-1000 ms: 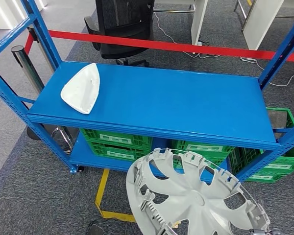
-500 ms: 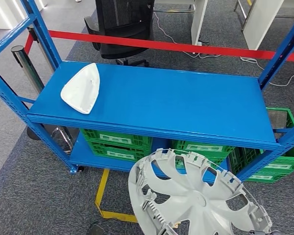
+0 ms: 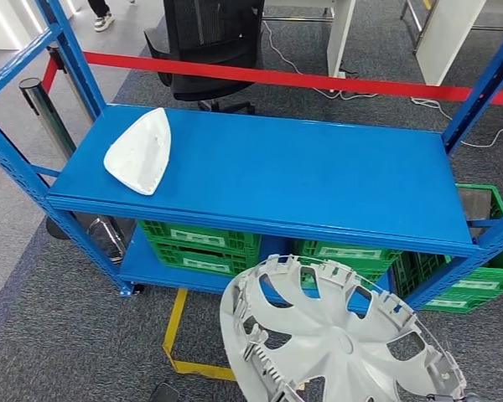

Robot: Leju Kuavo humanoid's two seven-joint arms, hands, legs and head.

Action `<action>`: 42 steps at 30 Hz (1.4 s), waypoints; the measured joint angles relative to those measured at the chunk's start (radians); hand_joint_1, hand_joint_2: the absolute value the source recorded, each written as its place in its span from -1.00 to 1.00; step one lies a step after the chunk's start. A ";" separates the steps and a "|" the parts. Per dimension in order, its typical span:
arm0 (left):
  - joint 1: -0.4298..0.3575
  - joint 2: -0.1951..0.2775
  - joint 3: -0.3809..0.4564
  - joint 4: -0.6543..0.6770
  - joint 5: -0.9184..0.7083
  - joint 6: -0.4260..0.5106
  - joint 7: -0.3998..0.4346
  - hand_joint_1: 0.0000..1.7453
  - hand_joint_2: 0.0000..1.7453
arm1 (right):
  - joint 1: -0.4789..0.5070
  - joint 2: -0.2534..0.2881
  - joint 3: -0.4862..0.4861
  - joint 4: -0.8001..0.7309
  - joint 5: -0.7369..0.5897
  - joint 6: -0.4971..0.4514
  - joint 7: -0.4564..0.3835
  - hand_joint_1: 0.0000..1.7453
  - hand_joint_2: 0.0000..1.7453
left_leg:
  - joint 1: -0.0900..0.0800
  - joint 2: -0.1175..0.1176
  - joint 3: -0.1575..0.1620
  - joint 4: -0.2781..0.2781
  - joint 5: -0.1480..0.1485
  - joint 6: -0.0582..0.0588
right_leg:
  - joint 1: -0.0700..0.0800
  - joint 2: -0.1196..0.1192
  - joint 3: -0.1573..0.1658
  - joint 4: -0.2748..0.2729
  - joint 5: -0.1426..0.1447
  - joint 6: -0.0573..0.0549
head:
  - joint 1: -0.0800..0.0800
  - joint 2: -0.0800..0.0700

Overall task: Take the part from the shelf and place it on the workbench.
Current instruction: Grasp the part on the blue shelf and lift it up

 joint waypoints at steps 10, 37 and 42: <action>-0.002 -0.001 0.000 0.000 -0.042 0.018 0.020 -1.00 -1.00 | -0.021 0.000 0.000 0.023 -0.007 0.042 -0.017 1.00 1.00 | 0.005 0.009 0.017 -0.044 0.019 0.028 | -0.001 -0.001 -0.172 0.290 -0.099 0.018 | 0.008 0.000; 0.003 0.000 0.000 0.000 -0.081 0.044 0.010 -1.00 -1.00 | -0.031 0.001 -0.001 0.040 -0.009 0.073 -0.029 1.00 1.00 | -0.021 0.007 0.068 -0.047 -0.036 0.007 | 0.023 -0.005 -0.187 0.067 0.132 -0.057 | 0.007 0.000; 0.004 -0.001 0.000 0.000 -0.082 0.046 0.006 -1.00 -1.00 | -0.031 0.001 -0.001 0.040 -0.009 0.073 -0.029 1.00 1.00 | -0.025 0.009 0.060 -0.043 -0.028 0.020 | 0.020 -0.002 -0.186 0.051 0.151 -0.032 | 0.008 0.000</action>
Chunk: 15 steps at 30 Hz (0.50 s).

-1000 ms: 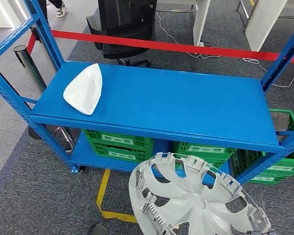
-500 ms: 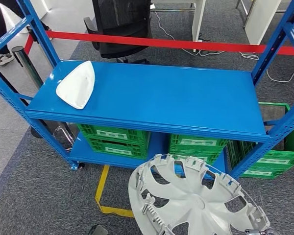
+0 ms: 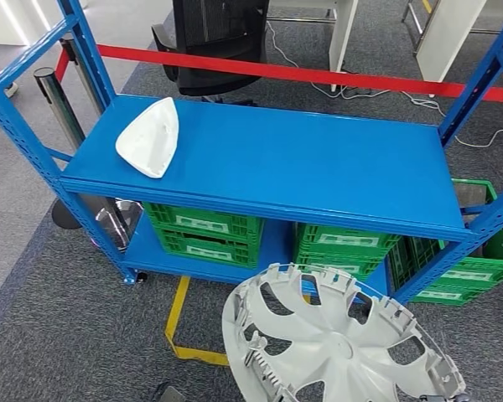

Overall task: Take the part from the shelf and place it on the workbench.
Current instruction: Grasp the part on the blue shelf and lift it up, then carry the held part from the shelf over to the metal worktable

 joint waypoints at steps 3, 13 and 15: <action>0.000 0.000 0.000 0.000 -0.005 0.017 0.000 -1.00 -1.00 | 0.002 0.000 0.000 0.000 0.000 -0.002 0.000 1.00 1.00 | -0.006 0.000 -0.007 0.008 0.002 0.009 | -0.005 -0.001 -0.002 -0.005 0.009 0.016 | -0.001 0.000; -0.002 -0.006 0.000 0.000 -0.018 0.057 0.000 -1.00 -1.00 | 0.021 -0.001 0.000 0.000 0.003 -0.021 0.002 1.00 1.00 | -0.001 0.009 -0.050 -0.002 0.050 0.040 | -0.007 -0.001 -0.086 0.276 -0.167 0.034 | 0.007 0.000; -0.002 -0.006 0.000 0.000 -0.018 0.058 0.000 -1.00 -1.00 | 0.022 -0.001 0.000 0.000 0.003 -0.021 0.003 1.00 1.00 | -0.001 0.010 -0.063 0.008 0.054 0.036 | -0.008 -0.002 -0.010 0.176 -0.124 0.033 | 0.007 0.000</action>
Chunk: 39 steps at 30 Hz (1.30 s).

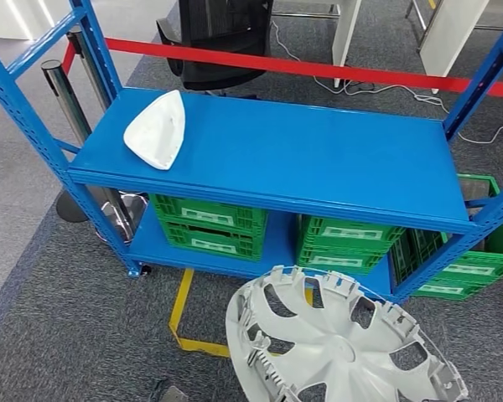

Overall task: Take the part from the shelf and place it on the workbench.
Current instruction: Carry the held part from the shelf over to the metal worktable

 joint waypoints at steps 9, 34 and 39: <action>0.002 -0.002 0.000 0.000 -0.004 0.023 0.000 -1.00 -1.00 | 0.011 -0.010 0.000 -0.001 -0.001 -0.021 0.004 1.00 1.00 | 0.002 -0.008 -0.054 0.097 -0.065 -0.053 | 0.000 -0.005 0.071 -0.180 0.061 -0.042 | -0.006 0.000; -0.002 -0.005 0.001 0.000 -0.010 0.028 -0.006 -1.00 -1.00 | 0.031 -0.045 0.006 -0.009 -0.004 -0.061 0.021 1.00 1.00 | -0.007 0.001 0.001 -0.020 0.016 -0.013 | 0.022 -0.001 0.143 -0.197 0.042 -0.026 | -0.001 0.000; 0.000 -0.004 0.001 0.003 -0.009 0.028 -0.008 -1.00 -1.00 | 0.032 -0.051 0.008 -0.011 -0.003 -0.070 0.022 1.00 1.00 | -0.006 -0.005 -0.032 0.029 -0.020 -0.043 | 0.014 -0.008 0.130 -0.241 0.063 -0.049 | -0.004 0.000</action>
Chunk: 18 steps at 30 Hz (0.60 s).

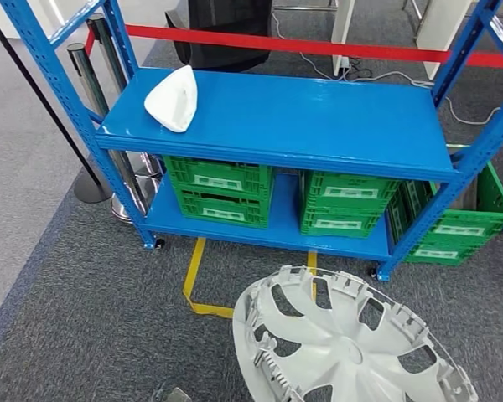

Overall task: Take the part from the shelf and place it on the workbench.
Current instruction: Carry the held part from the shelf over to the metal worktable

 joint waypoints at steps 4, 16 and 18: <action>0.000 0.003 0.000 0.001 0.001 0.000 -0.001 -1.00 -1.00 | 0.002 -0.001 0.004 0.000 0.001 -0.005 0.003 1.00 1.00 | 0.019 -0.002 -0.057 0.229 -0.137 -0.023 | -0.004 -0.004 -0.047 0.020 0.023 -0.005 | -0.008 0.000; -0.002 0.004 0.002 0.003 0.009 0.000 -0.004 -1.00 -1.00 | 0.024 -0.014 0.014 -0.005 0.005 -0.042 0.032 1.00 1.00 | 0.025 -0.003 0.093 -0.046 -0.026 0.026 | -0.016 0.003 -0.160 0.148 -0.023 0.053 | -0.004 0.000; -0.001 0.004 0.003 0.003 0.010 0.000 -0.007 -1.00 -1.00 | 0.035 -0.022 0.018 -0.006 0.005 -0.058 0.047 1.00 1.00 | 0.020 -0.001 0.070 -0.045 -0.008 0.034 | -0.014 0.005 -0.200 0.283 -0.109 0.055 | 0.000 0.000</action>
